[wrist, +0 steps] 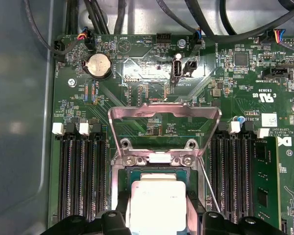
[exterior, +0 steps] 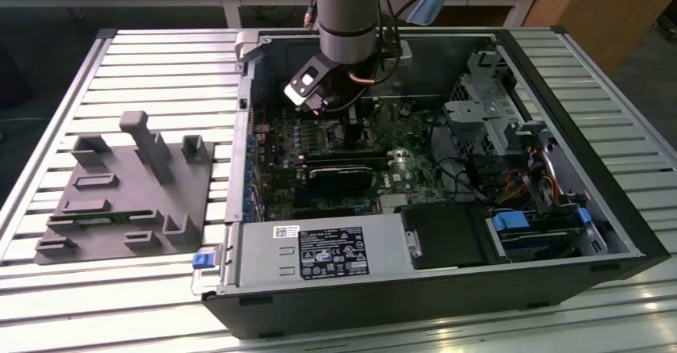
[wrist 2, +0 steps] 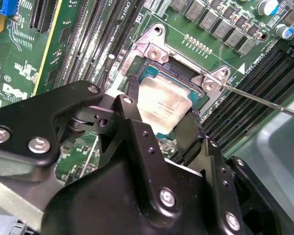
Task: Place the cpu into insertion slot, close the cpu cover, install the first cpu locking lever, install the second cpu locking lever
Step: 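Place the cpu into insertion slot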
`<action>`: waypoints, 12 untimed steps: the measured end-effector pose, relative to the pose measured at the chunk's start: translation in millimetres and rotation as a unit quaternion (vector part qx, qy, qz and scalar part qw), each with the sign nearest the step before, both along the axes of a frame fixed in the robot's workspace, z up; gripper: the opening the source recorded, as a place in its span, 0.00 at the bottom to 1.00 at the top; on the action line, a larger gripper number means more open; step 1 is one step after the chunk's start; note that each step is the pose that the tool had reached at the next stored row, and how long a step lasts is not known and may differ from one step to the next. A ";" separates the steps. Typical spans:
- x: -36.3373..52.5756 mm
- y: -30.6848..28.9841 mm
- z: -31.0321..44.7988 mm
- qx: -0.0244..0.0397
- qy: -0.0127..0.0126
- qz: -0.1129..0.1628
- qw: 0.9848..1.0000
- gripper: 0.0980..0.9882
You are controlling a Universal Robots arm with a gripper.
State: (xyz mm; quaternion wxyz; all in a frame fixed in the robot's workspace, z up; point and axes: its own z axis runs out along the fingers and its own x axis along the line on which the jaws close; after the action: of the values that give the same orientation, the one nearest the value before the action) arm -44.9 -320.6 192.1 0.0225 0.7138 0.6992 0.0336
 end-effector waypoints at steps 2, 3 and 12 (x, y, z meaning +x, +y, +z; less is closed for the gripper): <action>0.0 0.0 -0.2 0.000 0.000 0.000 1.000 0.49; 0.0 0.0 -0.2 0.000 0.000 0.000 1.000 0.49; 0.0 0.0 -0.4 0.000 0.000 0.000 1.000 0.58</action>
State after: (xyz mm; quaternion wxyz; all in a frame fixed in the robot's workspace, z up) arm -44.8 -320.6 191.6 0.0225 0.7138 0.6992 0.0337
